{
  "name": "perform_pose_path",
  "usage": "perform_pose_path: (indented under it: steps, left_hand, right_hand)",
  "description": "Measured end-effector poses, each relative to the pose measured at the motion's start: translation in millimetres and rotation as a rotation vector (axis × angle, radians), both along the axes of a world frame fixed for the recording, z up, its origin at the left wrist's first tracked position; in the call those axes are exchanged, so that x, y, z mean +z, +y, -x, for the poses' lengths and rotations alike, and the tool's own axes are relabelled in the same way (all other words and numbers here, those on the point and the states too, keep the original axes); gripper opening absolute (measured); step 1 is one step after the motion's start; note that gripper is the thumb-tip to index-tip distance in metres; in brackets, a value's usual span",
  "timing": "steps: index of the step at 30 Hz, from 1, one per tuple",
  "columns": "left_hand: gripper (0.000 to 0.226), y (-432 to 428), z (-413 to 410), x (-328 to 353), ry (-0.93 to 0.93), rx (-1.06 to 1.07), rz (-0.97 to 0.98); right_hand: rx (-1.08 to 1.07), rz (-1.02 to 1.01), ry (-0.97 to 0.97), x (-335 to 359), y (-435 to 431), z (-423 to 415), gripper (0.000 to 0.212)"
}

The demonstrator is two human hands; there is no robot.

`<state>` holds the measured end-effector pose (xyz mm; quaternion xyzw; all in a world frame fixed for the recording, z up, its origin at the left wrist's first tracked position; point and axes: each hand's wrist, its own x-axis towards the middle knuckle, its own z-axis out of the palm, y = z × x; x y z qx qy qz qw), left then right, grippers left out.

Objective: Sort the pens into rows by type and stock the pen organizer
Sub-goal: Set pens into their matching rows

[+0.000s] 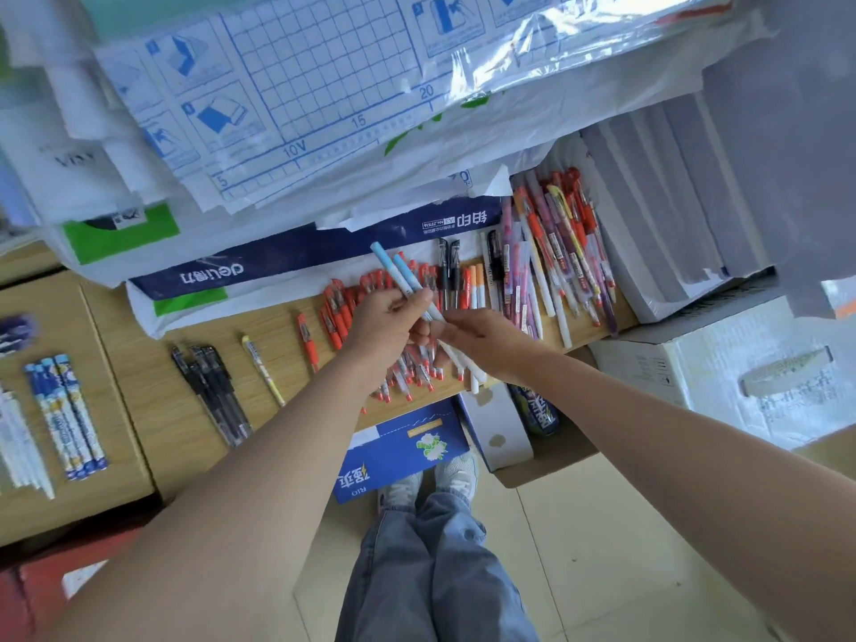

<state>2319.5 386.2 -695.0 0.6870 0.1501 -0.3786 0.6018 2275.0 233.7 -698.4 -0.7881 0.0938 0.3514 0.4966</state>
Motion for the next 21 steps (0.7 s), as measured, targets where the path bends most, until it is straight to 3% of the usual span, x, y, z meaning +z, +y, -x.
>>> perform_pose_path:
  steps: [5,9,14,21]
  left_hand:
    - [0.023,40.8,14.1,10.6,-0.061,0.049,-0.048]
    - [0.039,83.4,19.4,7.6,-0.255,0.27,-0.305]
    - [0.038,127.3,33.4,14.7,-0.332,0.224,-0.484]
    - [0.017,219.8,52.3,10.8,-0.245,0.389,-0.316]
  right_hand:
    - [0.085,-0.052,-0.012,11.3,34.4,-6.7,0.028]
    - [0.206,-0.076,0.038,21.5,68.4,-10.4,0.031]
    - [0.439,-0.027,0.069,30.4,122.4,-8.7,0.027]
    - [0.349,-0.111,0.135,40.5,212.7,3.0,0.022]
